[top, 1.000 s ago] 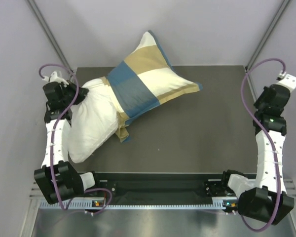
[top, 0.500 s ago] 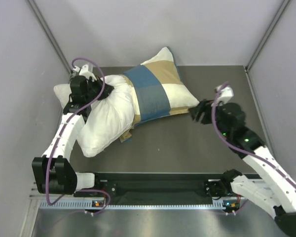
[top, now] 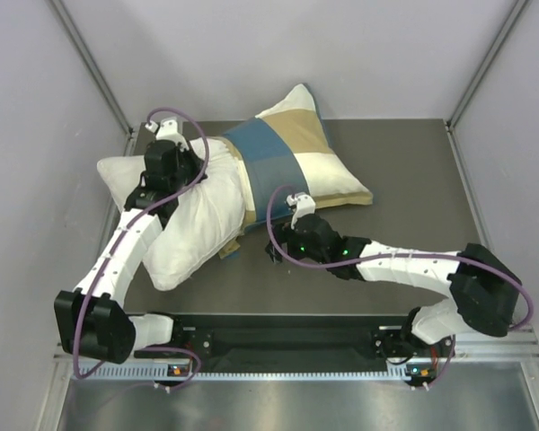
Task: Remove the pillowcase from the pillow
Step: Pull out the pillow
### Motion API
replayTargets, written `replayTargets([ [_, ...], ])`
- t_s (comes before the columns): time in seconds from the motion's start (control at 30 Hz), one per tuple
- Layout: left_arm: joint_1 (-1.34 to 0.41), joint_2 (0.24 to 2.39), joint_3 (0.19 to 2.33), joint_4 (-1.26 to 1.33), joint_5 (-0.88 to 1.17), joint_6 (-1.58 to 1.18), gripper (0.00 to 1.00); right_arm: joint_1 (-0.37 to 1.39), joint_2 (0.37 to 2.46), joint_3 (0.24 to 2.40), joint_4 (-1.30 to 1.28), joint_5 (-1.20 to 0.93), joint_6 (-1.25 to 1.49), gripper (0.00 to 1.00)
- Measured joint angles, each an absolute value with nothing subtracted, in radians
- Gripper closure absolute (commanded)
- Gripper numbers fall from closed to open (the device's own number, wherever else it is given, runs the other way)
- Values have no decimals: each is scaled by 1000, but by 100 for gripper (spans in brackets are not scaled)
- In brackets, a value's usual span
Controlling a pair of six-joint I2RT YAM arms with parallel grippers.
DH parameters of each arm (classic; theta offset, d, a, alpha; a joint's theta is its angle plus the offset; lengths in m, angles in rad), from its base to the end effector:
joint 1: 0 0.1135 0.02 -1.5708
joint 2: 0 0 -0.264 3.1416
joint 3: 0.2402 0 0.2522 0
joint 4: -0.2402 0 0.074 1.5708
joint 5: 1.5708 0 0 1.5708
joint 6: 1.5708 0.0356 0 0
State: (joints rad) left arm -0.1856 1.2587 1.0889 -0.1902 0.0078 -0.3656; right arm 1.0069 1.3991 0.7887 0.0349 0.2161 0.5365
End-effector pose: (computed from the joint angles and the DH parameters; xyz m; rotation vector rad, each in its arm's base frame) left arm 0.2880 -0.0544 0.3439 -0.1699 1.9416 -0.3744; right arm 0.1675 0.2505 0.2232 -0.3872 2.1732 0.6635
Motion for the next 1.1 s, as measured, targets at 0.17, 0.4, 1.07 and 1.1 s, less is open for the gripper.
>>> replayTargets([
  [0.17,-190,1262,1108,-243,-95,-347,92,1033,1514,913,122,225,536,4],
  [0.4,-194,1283,1137,-279,-145,-336,71,1095,1741,1129,212,243,535,5],
  [1.07,-192,1357,1209,-339,-219,-257,66,1192,1772,1056,186,379,535,5],
  [1.1,-191,1360,1209,-339,-221,-256,66,1199,1763,1047,174,385,535,5],
])
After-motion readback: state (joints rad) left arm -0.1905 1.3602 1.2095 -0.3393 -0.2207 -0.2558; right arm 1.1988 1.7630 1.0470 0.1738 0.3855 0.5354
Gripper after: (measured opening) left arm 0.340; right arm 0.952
